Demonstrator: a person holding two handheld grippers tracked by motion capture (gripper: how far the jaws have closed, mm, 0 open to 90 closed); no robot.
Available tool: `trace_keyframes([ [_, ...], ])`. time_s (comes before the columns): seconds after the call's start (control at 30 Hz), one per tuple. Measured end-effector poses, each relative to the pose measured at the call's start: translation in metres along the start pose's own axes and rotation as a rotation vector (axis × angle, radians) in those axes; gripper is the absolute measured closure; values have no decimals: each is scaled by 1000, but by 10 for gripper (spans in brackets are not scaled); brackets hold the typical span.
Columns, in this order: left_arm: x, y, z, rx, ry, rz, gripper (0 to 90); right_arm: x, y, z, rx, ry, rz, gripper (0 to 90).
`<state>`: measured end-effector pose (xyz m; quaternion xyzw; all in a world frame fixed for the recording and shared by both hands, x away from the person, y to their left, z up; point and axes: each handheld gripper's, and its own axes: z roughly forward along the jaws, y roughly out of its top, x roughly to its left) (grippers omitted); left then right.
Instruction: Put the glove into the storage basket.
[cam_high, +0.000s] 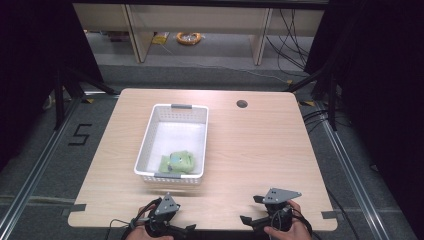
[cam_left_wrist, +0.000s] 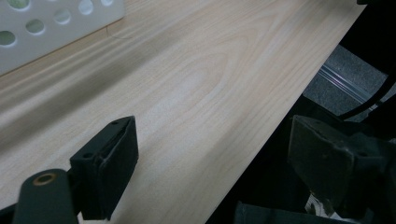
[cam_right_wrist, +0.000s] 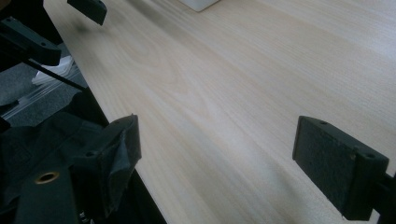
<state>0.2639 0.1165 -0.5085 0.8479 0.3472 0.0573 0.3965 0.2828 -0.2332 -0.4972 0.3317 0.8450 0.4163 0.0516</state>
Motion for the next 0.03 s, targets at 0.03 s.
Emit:
trace_keyframes([
  [0.03, 0, 0, 0, 0, 0, 0, 158, 0, 0, 0, 0, 0, 0, 162],
])
